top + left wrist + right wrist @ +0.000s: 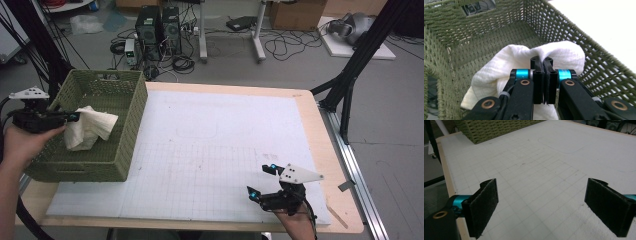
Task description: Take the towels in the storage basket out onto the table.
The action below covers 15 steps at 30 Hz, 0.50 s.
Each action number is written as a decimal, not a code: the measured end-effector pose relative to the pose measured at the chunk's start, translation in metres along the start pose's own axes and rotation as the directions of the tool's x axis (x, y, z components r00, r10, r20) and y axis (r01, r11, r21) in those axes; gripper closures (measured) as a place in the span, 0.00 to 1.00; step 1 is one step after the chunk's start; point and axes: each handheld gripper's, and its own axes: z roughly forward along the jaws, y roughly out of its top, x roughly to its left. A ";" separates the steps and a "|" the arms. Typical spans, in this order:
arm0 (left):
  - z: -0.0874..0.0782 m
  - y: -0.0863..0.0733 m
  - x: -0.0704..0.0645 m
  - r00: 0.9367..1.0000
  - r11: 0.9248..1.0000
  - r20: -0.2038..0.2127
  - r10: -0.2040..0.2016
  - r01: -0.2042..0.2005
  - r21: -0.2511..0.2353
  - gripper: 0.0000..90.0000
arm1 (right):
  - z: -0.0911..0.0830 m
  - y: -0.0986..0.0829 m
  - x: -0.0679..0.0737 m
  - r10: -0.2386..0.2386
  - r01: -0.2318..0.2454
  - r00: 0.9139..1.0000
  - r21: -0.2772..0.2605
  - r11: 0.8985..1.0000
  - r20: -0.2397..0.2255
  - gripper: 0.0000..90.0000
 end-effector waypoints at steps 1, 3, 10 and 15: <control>-0.001 0.001 0.000 1.000 1.000 0.000 -0.001 0.001 -0.003 0.97 | 0.000 0.000 0.000 0.001 -0.001 1.000 0.000 1.000 0.000 0.12; -0.004 0.002 0.000 1.000 1.000 0.003 -0.005 0.005 -0.014 0.97 | 0.000 0.000 0.000 0.001 -0.001 1.000 0.000 1.000 0.000 0.12; -0.014 0.008 -0.002 1.000 0.997 0.023 -0.015 0.016 -0.070 0.98 | 0.000 0.000 -0.001 -0.002 0.002 1.000 -0.001 1.000 0.001 0.12; -0.019 0.010 -0.002 0.999 0.994 0.048 -0.019 0.024 -0.108 0.98 | 0.000 0.000 0.000 0.000 0.000 1.000 0.001 1.000 -0.001 0.12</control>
